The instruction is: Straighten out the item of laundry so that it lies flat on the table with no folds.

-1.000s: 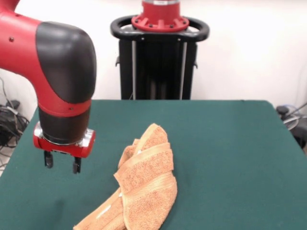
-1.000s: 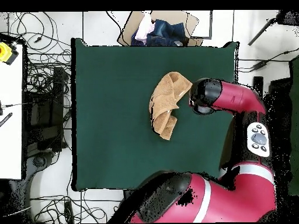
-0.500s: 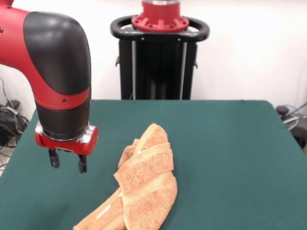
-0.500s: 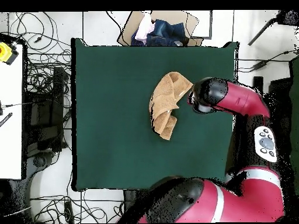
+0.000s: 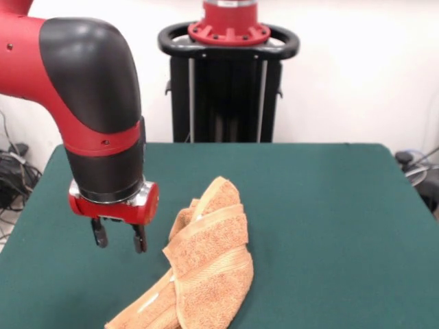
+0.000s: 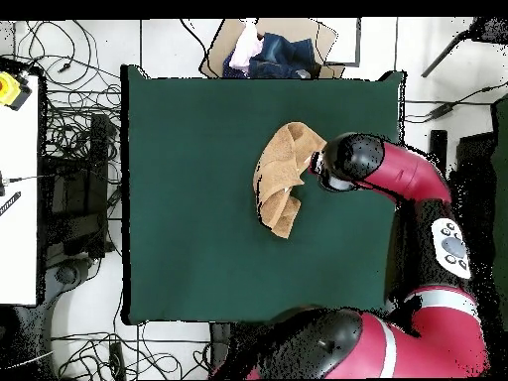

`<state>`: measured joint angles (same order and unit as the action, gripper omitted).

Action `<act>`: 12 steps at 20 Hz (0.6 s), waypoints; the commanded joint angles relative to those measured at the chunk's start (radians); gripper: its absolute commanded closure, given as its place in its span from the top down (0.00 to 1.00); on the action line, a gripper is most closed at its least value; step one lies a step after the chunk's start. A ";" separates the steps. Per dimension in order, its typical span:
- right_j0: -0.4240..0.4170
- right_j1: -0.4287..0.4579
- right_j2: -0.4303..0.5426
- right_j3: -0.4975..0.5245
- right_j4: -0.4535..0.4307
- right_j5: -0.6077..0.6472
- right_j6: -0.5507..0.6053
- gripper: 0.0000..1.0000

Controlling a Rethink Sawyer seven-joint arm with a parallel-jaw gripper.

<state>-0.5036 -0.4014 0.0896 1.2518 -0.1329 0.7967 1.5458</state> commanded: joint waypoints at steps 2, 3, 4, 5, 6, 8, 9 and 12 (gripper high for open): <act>0.030 0.014 0.115 0.110 0.028 -0.084 0.074 1.00; 0.033 0.018 0.112 0.103 0.026 -0.084 0.075 1.00; 0.037 0.020 0.108 0.099 0.024 -0.083 0.077 1.00; 0.043 0.022 0.100 0.094 0.019 -0.081 0.080 1.00; 0.050 0.024 0.092 0.088 0.013 -0.076 0.082 1.00; 0.060 0.029 0.079 0.079 0.003 -0.075 0.086 1.00; 0.063 0.032 0.075 0.076 -0.001 -0.076 0.087 1.00; 0.064 0.036 0.069 0.074 -0.008 -0.082 0.083 1.00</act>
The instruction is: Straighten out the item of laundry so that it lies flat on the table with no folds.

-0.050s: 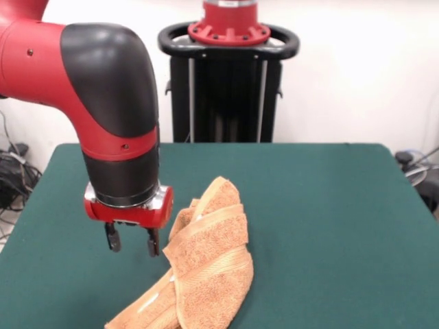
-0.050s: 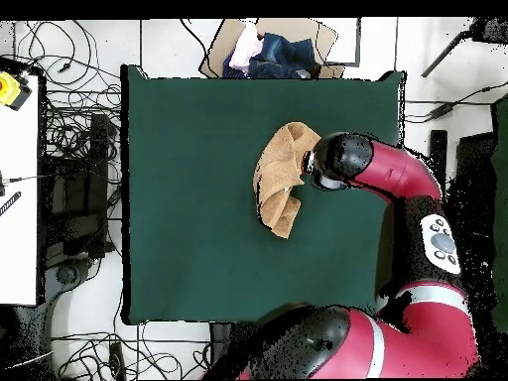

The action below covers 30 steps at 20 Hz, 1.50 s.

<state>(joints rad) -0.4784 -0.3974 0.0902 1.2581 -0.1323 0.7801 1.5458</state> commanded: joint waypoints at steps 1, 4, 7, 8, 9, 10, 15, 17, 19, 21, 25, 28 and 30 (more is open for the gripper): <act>0.038 0.033 0.068 0.068 -0.009 -0.068 0.081 1.00; 0.032 0.030 0.073 0.075 -0.006 -0.076 0.077 1.00; 0.013 0.020 0.099 0.097 0.013 -0.116 0.077 1.00; 0.012 0.021 0.100 0.097 0.015 -0.112 0.075 1.00; 0.010 0.020 0.104 0.101 0.018 -0.115 0.075 1.00; 0.010 0.020 0.105 0.101 0.020 -0.114 0.075 1.00; 0.003 0.014 0.116 0.114 0.030 -0.130 0.073 1.00; -0.004 0.013 0.128 0.121 0.029 -0.152 0.062 1.00; 0.001 0.017 0.122 0.117 0.021 -0.155 0.061 1.00; 0.009 0.018 0.110 0.114 0.009 -0.154 0.061 1.00; 0.014 0.030 0.103 0.113 -0.006 -0.186 0.060 1.00; 0.025 0.056 0.085 0.095 -0.028 -0.203 0.057 1.00; -0.007 0.059 0.116 0.121 -0.030 -0.256 0.034 1.00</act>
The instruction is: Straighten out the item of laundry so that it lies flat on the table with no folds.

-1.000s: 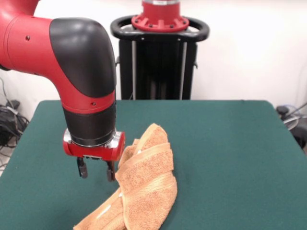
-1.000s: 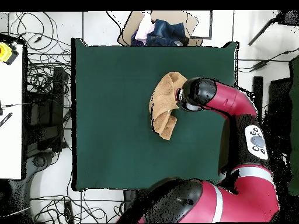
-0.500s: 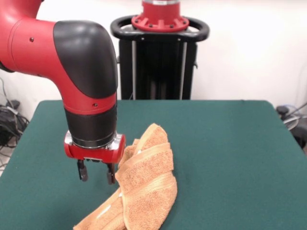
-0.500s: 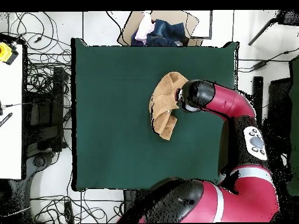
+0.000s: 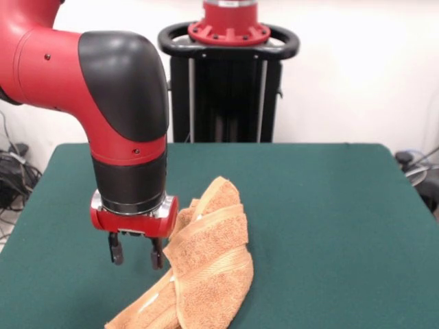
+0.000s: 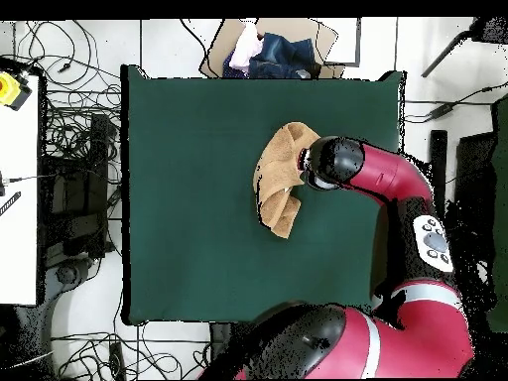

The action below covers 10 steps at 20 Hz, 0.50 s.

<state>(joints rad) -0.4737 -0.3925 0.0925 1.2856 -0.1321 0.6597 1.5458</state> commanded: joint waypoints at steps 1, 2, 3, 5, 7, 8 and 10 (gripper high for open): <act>-0.015 0.060 0.115 0.092 -0.034 -0.141 0.027 1.00; -0.016 0.063 0.113 0.090 -0.036 -0.144 0.025 1.00; -0.015 0.066 0.111 0.089 -0.037 -0.146 0.024 1.00; -0.007 0.073 0.099 0.079 -0.040 -0.141 0.026 1.00; -0.001 0.096 0.090 0.058 -0.047 -0.151 0.026 1.00; 0.001 0.113 0.087 0.043 -0.051 -0.163 0.026 1.00; 0.001 0.142 0.082 0.015 -0.059 -0.181 0.021 1.00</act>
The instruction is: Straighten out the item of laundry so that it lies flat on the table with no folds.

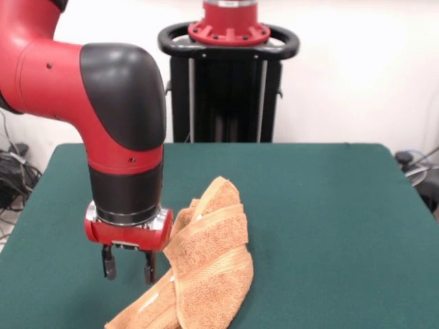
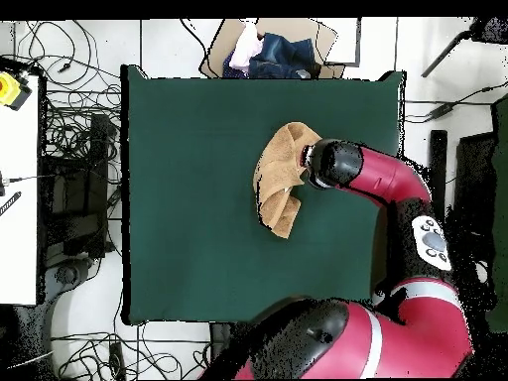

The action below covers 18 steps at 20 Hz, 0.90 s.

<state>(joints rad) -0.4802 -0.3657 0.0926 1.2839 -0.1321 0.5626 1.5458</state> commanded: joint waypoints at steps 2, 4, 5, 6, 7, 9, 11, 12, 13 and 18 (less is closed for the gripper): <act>0.007 0.133 0.079 0.000 -0.063 -0.093 0.014 1.00; 0.011 0.142 0.071 -0.010 -0.067 -0.098 0.015 1.00; 0.015 0.144 0.067 -0.017 -0.066 -0.091 0.016 1.00; 0.022 0.142 0.059 -0.021 -0.068 -0.081 0.019 1.00; 0.038 0.138 0.040 -0.027 -0.076 -0.064 0.026 1.00; 0.096 0.143 -0.037 -0.071 -0.111 0.005 0.044 1.00; 0.156 0.145 -0.118 -0.112 -0.142 0.071 0.067 1.00; 0.176 0.142 -0.145 -0.123 -0.150 0.095 0.076 1.00; 0.189 0.136 -0.159 -0.126 -0.151 0.107 0.082 1.00; 0.244 0.158 -0.221 -0.176 -0.175 0.140 0.110 1.00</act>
<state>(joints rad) -0.2995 -0.2552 -0.0589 1.1531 -0.2442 0.5969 1.5458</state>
